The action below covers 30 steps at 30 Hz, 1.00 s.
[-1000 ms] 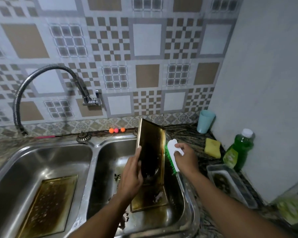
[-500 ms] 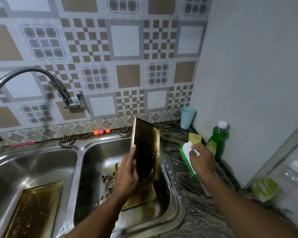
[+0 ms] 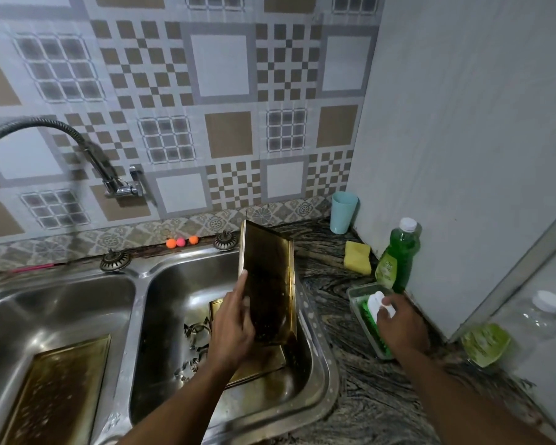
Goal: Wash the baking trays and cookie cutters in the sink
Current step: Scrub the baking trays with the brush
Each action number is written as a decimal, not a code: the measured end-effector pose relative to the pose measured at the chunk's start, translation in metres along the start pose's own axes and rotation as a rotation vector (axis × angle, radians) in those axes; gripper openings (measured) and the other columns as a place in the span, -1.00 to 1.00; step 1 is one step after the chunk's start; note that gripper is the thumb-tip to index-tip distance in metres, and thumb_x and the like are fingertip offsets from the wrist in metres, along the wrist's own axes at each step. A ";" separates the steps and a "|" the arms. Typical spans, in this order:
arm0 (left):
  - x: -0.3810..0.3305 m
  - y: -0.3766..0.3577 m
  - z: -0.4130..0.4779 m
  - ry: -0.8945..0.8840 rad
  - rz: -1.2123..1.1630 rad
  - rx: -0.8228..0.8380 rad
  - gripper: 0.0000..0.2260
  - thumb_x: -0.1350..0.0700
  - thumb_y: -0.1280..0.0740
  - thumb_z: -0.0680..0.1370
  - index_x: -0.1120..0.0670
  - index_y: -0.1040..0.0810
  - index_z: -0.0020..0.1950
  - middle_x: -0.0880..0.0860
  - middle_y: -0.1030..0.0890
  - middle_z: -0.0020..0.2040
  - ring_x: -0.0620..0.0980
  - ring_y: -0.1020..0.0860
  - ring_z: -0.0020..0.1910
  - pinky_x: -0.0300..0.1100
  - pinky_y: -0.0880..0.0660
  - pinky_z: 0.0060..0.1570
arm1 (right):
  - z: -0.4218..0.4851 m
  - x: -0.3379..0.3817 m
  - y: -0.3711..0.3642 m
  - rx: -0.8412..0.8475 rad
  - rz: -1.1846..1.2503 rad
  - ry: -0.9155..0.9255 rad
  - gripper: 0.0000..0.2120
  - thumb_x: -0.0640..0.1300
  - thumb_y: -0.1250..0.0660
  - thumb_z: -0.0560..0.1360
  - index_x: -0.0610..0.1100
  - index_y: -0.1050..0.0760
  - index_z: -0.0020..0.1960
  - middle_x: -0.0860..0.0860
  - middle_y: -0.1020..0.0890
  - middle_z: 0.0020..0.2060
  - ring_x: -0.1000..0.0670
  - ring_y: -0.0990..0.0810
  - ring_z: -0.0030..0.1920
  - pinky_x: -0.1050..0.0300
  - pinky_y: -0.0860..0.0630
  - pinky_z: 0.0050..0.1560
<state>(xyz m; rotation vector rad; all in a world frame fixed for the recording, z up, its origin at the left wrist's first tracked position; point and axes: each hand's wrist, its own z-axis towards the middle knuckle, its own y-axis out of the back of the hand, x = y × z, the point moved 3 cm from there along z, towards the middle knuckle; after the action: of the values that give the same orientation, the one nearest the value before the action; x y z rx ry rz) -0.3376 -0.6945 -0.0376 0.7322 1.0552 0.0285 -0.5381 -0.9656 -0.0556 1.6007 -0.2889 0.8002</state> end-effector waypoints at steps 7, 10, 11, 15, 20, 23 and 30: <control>-0.001 -0.001 0.001 0.021 -0.032 -0.018 -0.47 0.16 -0.17 0.68 -0.17 -0.14 0.61 -0.24 -0.38 0.27 -0.53 -0.34 0.15 -0.40 -0.33 0.10 | 0.004 0.000 -0.008 0.013 0.009 0.041 -0.94 -0.12 -0.35 0.55 0.01 -0.55 0.00 -0.20 -0.66 0.03 -0.28 -0.61 0.01 -0.02 -0.51 -0.12; -0.002 0.002 0.003 0.029 -0.059 -0.044 -0.48 0.17 -0.17 0.68 -0.14 -0.16 0.61 -0.26 -0.36 0.36 -0.52 -0.33 0.24 -0.32 -0.35 0.23 | 0.008 0.008 0.000 -0.018 0.119 -0.013 -0.93 -0.12 -0.34 0.54 0.03 -0.54 -0.09 -0.19 -0.67 0.02 -0.28 -0.62 -0.01 -0.02 -0.54 -0.10; -0.002 0.004 0.004 0.035 -0.075 -0.048 -0.48 0.17 -0.17 0.68 -0.15 -0.16 0.61 -0.26 -0.34 0.41 -0.45 -0.34 0.31 -0.25 -0.36 0.29 | 0.011 0.012 0.004 -0.040 0.188 -0.050 -0.93 -0.13 -0.33 0.54 0.02 -0.53 -0.11 -0.19 -0.67 0.03 -0.27 -0.61 -0.02 -0.01 -0.54 -0.10; -0.003 0.015 0.006 0.048 -0.151 -0.065 -0.49 0.15 -0.17 0.69 -0.16 -0.17 0.60 -0.24 -0.31 0.51 -0.28 -0.31 0.46 -0.18 -0.33 0.40 | 0.019 0.039 0.018 -0.107 0.448 -0.213 -0.89 -0.11 -0.31 0.53 -0.09 -0.60 -0.05 -0.17 -0.64 0.04 -0.26 -0.58 -0.02 0.05 -0.48 -0.06; 0.000 0.034 0.006 0.099 -0.229 -0.062 -0.50 0.13 -0.17 0.69 -0.22 -0.18 0.59 -0.24 -0.31 0.50 -0.31 -0.31 0.44 -0.31 -0.35 0.33 | 0.011 0.094 -0.019 0.075 0.687 -0.353 -0.80 -0.02 -0.26 0.38 -0.14 -0.56 -0.20 -0.15 -0.66 -0.13 -0.23 -0.64 -0.10 -0.27 -0.63 0.01; 0.005 0.047 0.005 0.081 -0.220 -0.078 -0.51 0.13 -0.18 0.69 -0.20 -0.21 0.59 -0.22 -0.33 0.52 -0.35 -0.30 0.45 -0.43 -0.34 0.34 | -0.015 0.157 -0.052 0.177 0.772 -0.291 -0.85 -0.12 -0.29 0.49 -0.13 -0.62 -0.11 -0.14 -0.68 -0.09 -0.18 -0.65 -0.09 -0.09 -0.65 -0.02; 0.008 0.088 0.001 0.086 -0.296 -0.141 -0.52 0.18 -0.19 0.68 -0.16 -0.27 0.57 -0.36 -0.44 0.37 -0.45 -0.42 0.30 -0.32 -0.43 0.29 | -0.116 0.305 -0.090 0.141 0.656 0.337 -0.90 -0.19 -0.34 0.54 -0.04 -0.54 -0.12 0.12 -0.60 -0.18 0.16 -0.54 -0.20 0.31 -0.37 -0.30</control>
<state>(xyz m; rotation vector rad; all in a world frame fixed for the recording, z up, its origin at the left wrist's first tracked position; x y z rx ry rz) -0.3053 -0.6246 0.0053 0.4455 1.2221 -0.1196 -0.3007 -0.7595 0.0692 1.4733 -0.5322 1.6032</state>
